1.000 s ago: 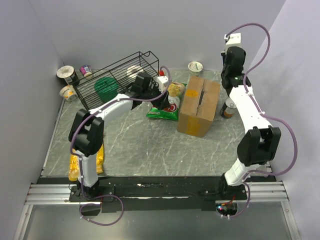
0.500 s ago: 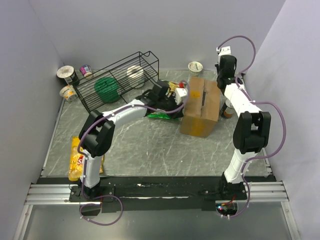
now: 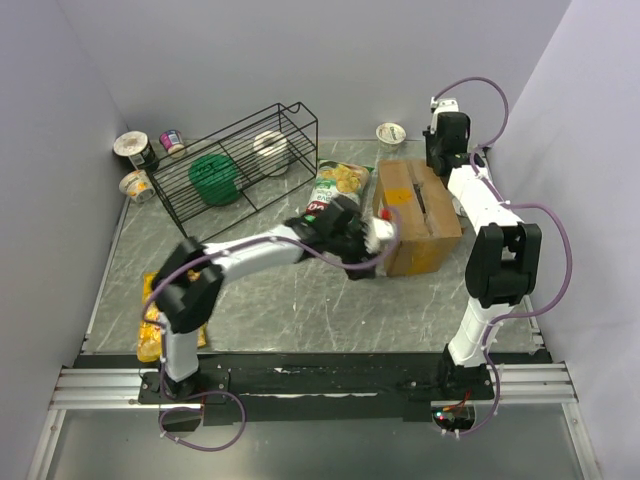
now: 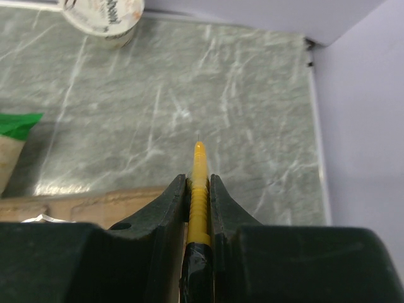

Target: Unpack the express box

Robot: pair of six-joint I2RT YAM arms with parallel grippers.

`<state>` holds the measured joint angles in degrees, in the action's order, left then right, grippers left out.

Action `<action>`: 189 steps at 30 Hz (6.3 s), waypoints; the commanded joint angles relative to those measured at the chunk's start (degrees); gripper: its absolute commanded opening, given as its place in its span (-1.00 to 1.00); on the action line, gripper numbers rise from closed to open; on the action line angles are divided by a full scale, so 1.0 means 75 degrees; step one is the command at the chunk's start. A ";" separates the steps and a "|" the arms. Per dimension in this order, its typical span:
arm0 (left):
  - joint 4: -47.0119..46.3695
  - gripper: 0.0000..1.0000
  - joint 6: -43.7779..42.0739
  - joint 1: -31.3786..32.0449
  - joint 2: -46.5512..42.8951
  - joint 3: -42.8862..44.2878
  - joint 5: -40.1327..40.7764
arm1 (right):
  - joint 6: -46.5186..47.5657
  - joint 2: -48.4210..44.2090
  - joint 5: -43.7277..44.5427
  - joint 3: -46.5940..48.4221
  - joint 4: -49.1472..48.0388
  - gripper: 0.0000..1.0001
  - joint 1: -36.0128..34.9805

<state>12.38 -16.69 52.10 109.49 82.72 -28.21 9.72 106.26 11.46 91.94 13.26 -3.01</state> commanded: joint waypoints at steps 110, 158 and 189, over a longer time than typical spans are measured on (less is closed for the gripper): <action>-0.1557 0.67 0.4323 -0.2634 -0.0560 -0.1021 -0.2450 | 0.2654 -0.3961 -0.6029 -0.1747 0.2862 -1.00 -0.2423; -0.1744 0.56 0.4674 -0.2809 -0.0220 -0.0939 -0.2040 | 0.2970 -0.4031 -0.4037 -0.1383 0.4854 -1.00 -0.2681; -0.1698 0.40 0.4710 -0.2809 0.0003 -0.0974 -0.1794 | 0.3567 -0.5121 -0.3580 -0.1853 0.5931 -1.00 -0.1861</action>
<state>-3.77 21.89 31.70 106.87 75.77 -48.56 34.92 69.87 -16.93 78.30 54.87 -18.28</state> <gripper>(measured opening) 0.707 0.235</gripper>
